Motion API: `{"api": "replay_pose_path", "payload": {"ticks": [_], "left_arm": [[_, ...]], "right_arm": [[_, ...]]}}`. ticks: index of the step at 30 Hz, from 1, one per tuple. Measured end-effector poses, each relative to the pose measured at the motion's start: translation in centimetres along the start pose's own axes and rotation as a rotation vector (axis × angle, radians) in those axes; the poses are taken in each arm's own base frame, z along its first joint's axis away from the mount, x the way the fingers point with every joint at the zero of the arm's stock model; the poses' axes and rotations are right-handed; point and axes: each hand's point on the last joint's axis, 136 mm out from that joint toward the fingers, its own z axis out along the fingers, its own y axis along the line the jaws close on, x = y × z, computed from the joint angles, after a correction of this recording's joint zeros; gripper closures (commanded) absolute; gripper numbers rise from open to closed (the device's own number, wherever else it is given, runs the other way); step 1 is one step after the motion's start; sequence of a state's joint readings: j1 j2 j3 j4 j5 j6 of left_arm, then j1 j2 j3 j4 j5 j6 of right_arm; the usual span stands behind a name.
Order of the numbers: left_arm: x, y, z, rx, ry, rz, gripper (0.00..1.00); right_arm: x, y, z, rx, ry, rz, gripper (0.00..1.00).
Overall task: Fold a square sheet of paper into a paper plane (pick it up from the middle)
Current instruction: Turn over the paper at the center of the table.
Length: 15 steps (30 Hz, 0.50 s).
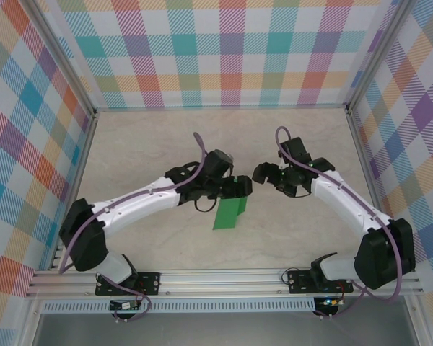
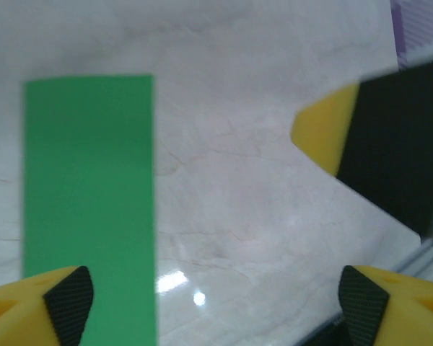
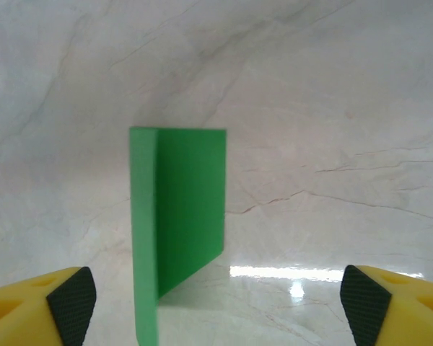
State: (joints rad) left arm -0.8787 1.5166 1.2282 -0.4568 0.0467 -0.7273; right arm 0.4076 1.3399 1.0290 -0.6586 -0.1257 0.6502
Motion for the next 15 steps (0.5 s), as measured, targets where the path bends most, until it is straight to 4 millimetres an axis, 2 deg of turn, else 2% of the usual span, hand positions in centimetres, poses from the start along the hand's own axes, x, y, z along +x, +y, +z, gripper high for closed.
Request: {"api": "replay_pose_path", "payload": {"ticks": [2,4,8,11,15], "left_arm": [[-1.1,2.6,-1.1,-0.055,-0.051,-0.042,0.00],[-1.7,5.8,-1.6,-0.120,-0.086,-0.090,0.00],[-0.6,12.7,-1.7,-0.269,-0.086,-0.192,0.00],[0.8,16.2,-1.7,-0.346,-0.067,-0.254,0.00],[1.4,18.3,-1.9,-0.389,-0.064,-0.300,0.00]], "right_arm": [[0.3,1.0,0.6,-0.040,0.037,-0.015,0.17],[0.8,2.0,1.3,-0.072,0.074,-0.032,0.22],[3.0,4.9,3.6,-0.123,0.175,-0.096,0.29],[5.1,6.1,5.9,-0.124,0.251,-0.130,0.32],[7.1,6.2,8.9,-0.086,0.329,-0.146,0.35]]}}
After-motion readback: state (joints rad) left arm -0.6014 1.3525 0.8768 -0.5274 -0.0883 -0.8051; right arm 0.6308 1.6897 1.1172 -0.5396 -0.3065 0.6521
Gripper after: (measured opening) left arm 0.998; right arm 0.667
